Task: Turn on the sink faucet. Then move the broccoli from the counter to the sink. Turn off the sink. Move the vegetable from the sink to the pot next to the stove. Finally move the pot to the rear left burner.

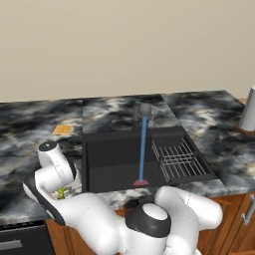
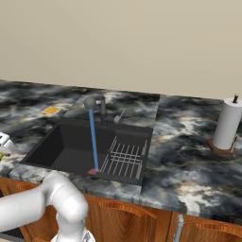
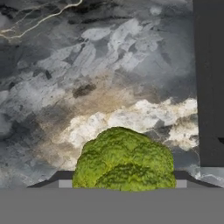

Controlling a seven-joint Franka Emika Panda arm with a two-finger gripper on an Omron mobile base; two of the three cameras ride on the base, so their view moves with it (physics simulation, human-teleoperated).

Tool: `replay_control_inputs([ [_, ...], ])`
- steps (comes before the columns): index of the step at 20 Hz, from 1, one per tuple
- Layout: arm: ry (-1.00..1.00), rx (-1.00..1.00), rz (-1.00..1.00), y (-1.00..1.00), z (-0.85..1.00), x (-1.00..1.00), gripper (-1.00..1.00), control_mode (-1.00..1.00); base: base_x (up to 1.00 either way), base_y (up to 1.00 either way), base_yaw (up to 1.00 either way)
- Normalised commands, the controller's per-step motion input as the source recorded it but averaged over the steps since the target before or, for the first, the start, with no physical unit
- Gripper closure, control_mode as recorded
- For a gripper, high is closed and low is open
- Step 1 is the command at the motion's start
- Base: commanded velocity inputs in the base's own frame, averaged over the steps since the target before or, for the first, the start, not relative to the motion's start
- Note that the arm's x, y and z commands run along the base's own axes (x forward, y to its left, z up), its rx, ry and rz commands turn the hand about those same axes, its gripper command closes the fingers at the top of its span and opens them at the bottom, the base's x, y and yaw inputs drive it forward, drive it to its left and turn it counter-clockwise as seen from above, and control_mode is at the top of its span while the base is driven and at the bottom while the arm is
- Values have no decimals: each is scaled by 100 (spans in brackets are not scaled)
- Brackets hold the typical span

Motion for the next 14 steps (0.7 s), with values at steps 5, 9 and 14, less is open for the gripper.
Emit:
replay_control_inputs([
  [5,0,0,-4,-50,38,8,100,-100,0,0,0],
  [9,0,0,-4,-53,19,14,100,-100,0,0,0],
  [14,0,0,-7,-56,3,3,100,-100,0,0,0],
])
